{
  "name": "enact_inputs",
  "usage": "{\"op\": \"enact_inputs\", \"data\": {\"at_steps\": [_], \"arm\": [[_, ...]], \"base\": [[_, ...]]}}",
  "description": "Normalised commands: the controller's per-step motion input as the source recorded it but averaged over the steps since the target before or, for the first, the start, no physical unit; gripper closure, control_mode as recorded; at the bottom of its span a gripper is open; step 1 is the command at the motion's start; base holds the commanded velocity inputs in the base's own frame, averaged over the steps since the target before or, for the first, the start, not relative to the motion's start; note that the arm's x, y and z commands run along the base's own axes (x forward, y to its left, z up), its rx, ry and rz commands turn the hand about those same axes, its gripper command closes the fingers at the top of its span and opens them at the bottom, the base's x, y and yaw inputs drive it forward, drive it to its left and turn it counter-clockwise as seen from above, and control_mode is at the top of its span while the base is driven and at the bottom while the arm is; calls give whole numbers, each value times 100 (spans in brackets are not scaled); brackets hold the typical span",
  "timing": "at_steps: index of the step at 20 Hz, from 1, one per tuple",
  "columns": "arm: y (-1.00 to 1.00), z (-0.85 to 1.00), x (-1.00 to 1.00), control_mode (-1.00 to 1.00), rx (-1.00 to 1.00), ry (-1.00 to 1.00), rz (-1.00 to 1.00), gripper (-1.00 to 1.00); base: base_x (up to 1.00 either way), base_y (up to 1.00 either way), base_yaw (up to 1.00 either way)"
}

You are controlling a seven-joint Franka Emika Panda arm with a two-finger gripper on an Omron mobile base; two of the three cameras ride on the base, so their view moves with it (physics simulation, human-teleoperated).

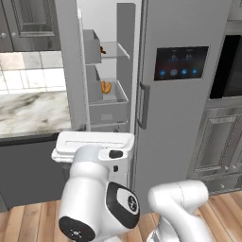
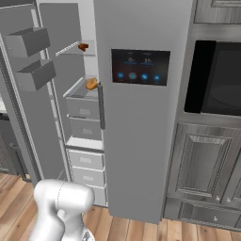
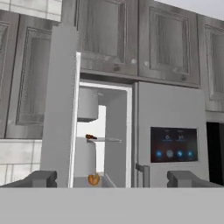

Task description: There's a chicken drumstick in the fridge that needs to be moved to the freezer for freezing. Pick up the chicken drumstick from the fridge, place it on any shelf in the freezer, and close the fridge and freezer doors when done.

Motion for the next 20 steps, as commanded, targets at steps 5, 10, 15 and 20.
{"op": "enact_inputs", "data": {"at_steps": [5,10,15,20], "arm": [[22,-40,24,-100,0,-3,-7,-100],[27,-29,23,-100,0,-4,-14,-100],[19,-36,30,-100,0,-2,-16,-100],[6,-32,32,-100,0,0,-11,-100]], "base": [[0,0,0],[0,0,0],[0,0,0],[0,0,0]]}}
